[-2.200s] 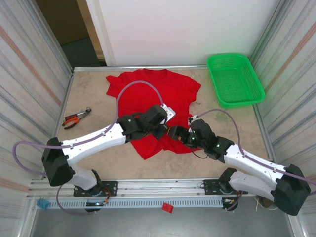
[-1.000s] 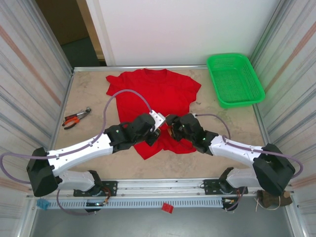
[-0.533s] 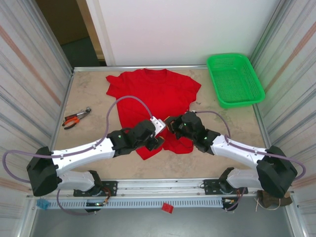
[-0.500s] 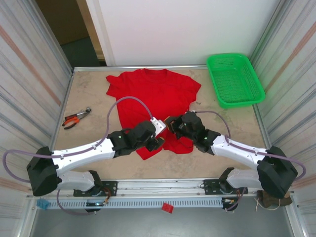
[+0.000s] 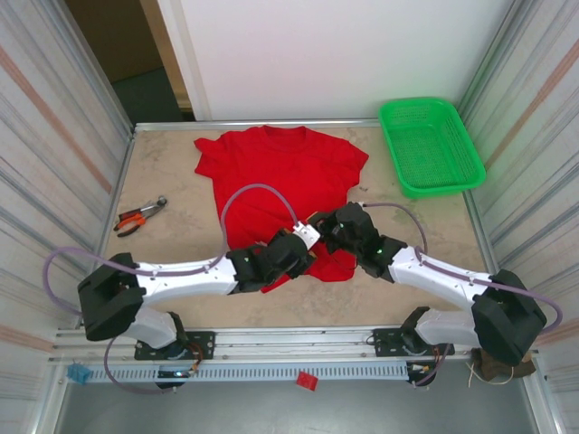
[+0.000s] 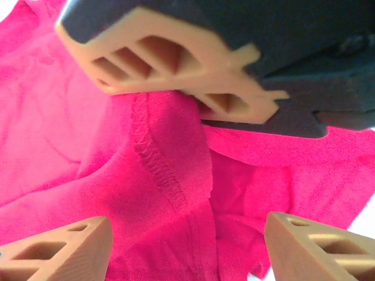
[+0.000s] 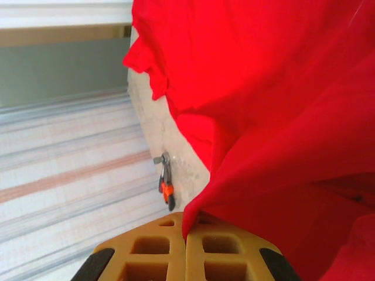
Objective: Fold the inside-out t-shirt
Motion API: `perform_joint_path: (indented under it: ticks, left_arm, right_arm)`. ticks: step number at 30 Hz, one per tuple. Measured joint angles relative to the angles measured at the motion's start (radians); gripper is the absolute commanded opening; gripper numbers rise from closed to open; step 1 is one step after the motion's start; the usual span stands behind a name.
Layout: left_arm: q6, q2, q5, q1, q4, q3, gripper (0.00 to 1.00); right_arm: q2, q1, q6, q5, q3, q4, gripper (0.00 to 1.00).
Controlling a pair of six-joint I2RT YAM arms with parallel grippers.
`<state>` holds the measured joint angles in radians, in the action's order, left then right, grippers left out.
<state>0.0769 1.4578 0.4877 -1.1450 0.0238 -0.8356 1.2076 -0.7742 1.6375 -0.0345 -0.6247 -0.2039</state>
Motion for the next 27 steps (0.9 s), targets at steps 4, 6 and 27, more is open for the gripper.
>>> perform_joint_path:
  ticks: [4,6,27]
  left_arm:
    - [-0.005,0.053,0.068,-0.008,-0.061,-0.006,0.43]
    - [-0.014,0.071,0.082,-0.007,-0.084,-0.013,0.19]
    - [-0.005,-0.251,0.127,0.055,-0.135,0.156,0.65]
  right_arm:
    - [-0.005,0.013,0.000,-0.037,0.000,0.032,0.00]
    - [-0.013,0.017,0.003,-0.059,0.001,0.041,0.00]
    - [-0.149,0.018,-0.032,0.024,0.005,0.056,0.00]
